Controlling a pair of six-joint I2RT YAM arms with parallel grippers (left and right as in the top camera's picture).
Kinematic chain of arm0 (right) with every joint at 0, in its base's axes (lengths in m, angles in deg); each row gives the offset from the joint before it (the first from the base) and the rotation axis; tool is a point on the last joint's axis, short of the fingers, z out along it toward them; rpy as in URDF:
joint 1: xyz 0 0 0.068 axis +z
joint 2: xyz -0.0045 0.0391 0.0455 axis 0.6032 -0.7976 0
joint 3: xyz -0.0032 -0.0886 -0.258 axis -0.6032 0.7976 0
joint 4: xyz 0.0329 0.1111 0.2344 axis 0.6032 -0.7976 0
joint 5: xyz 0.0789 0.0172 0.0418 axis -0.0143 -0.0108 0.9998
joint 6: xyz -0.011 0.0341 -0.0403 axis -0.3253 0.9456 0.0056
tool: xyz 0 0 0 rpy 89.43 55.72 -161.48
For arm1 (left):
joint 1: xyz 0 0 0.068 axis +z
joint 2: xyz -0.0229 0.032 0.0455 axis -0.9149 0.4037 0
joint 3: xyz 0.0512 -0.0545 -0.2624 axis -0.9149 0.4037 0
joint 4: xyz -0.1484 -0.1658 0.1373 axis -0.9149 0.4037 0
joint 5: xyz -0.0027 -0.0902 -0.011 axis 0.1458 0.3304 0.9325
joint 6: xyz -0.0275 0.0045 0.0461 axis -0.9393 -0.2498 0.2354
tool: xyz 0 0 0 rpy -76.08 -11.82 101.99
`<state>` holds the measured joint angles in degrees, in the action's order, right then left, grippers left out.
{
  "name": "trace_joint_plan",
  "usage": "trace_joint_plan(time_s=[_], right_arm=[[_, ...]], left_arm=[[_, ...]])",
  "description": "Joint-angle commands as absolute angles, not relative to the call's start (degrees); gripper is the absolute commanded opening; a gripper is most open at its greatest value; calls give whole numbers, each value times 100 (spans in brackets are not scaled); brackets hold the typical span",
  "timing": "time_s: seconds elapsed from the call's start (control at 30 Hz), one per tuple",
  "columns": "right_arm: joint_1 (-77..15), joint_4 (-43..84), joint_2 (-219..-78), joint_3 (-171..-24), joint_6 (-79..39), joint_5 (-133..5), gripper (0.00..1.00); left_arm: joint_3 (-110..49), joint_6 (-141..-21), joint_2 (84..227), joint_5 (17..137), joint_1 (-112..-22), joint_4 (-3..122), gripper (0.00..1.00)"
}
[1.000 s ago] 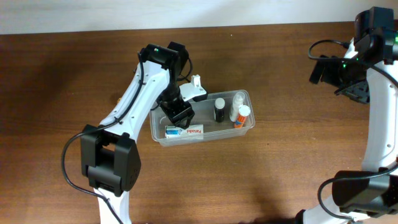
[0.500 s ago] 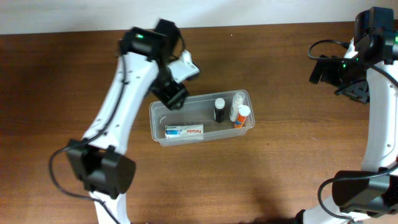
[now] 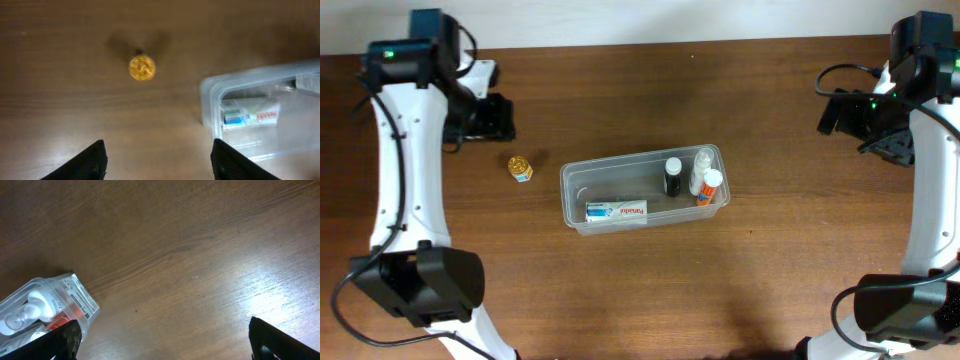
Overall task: Pack container
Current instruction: 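Move the left gripper left and down over the gold jar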
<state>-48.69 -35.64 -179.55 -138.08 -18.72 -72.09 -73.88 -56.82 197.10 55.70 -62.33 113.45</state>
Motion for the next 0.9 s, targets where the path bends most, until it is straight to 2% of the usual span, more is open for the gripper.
trace_joint_plan(time_s=[0.0, 0.2, 0.37, 0.87], right_arm=[[-4880, -3562, -17938, -13834, -1844, -7259, 98], [-4880, -3562, -17938, -13834, -1844, -7259, 98], [-4880, -3562, -17938, -13834, -1844, -7259, 98], [-4880, -3562, -17938, -13834, -1844, -7259, 98]], left_arm=[[-7030, -5935, 19614, 5596, -6201, 11065, 72], [-6068, -6001, 19691, 5596, -6205, 10213, 79], [-5384, -6001, 19835, 5594, -6201, 9583, 79], [-5262, -5929, 20978, 5594, -6205, 9162, 78]])
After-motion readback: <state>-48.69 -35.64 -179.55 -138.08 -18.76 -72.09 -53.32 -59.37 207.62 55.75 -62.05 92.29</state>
